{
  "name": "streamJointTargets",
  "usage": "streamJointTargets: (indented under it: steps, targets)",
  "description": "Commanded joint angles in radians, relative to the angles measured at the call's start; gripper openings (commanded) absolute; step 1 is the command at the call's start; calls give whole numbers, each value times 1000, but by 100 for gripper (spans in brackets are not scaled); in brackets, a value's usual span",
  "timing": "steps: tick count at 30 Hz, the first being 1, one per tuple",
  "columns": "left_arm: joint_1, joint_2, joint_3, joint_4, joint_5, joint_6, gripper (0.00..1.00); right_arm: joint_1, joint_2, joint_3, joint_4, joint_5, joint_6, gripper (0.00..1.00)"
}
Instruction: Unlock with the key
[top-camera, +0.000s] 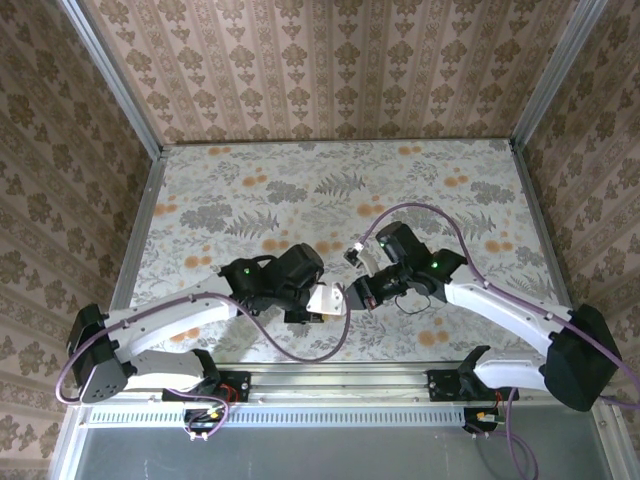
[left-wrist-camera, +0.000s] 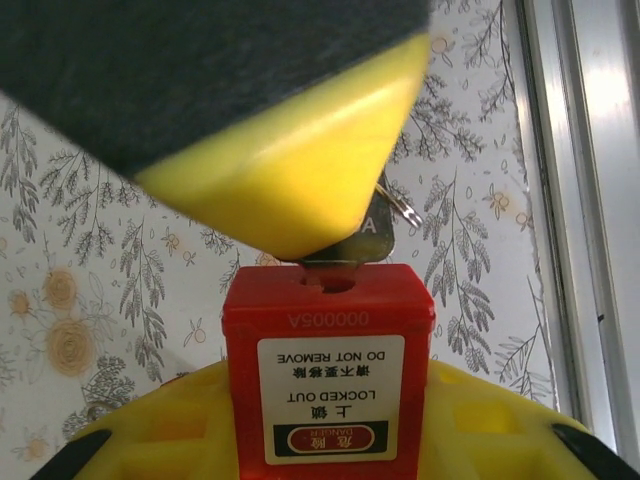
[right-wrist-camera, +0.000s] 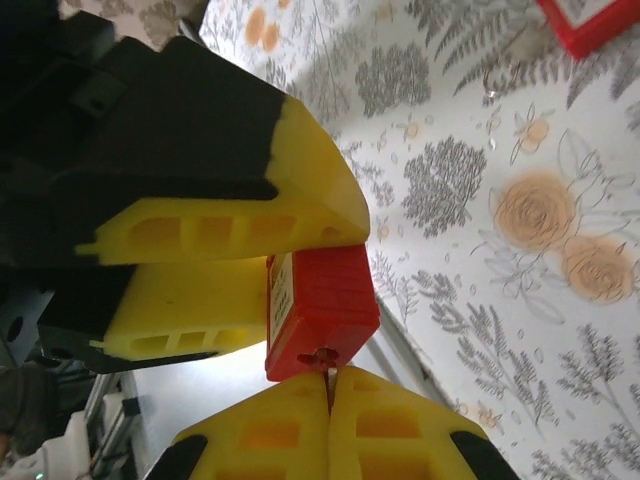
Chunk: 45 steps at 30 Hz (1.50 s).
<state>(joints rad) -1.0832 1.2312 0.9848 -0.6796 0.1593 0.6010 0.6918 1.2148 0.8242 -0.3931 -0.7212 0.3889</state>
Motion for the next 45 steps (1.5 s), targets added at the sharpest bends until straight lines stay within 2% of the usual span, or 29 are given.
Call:
streamJointTargets:
  steps: [1,5,12,15,19,23,25,31,34,37,39,45]
  targets:
    - [44,22,86,30,143,-110,0,15,-59,-47,109,64,-33,0]
    - [67,57,112,-15,180,-120,0,17,-131,-102,169,66,-39,0]
    - [61,42,94,34,138,-122,0,15,-144,-128,175,22,-6,0]
    - [55,40,82,54,112,-121,0,12,-139,-129,184,0,15,11]
    - [55,41,76,51,96,-117,0,5,-145,-148,207,-21,51,20]
    - [56,53,64,40,92,-112,0,-9,-162,-163,231,-35,81,23]
    - [55,57,59,41,93,-113,0,-15,-169,-166,243,-41,91,21]
    - [56,54,48,59,56,-114,0,-24,-166,-172,256,-72,105,0]
    - [47,45,26,112,-11,-120,0,-23,-171,-191,314,-80,156,0]
    - [3,20,-25,232,-153,-118,0,-25,-164,-206,376,-66,233,0]
    - [-26,9,-55,313,-257,-108,0,-25,-151,-208,409,-53,308,0]
    - [-106,5,-129,509,-462,-10,0,-48,-99,-211,489,-14,571,0]
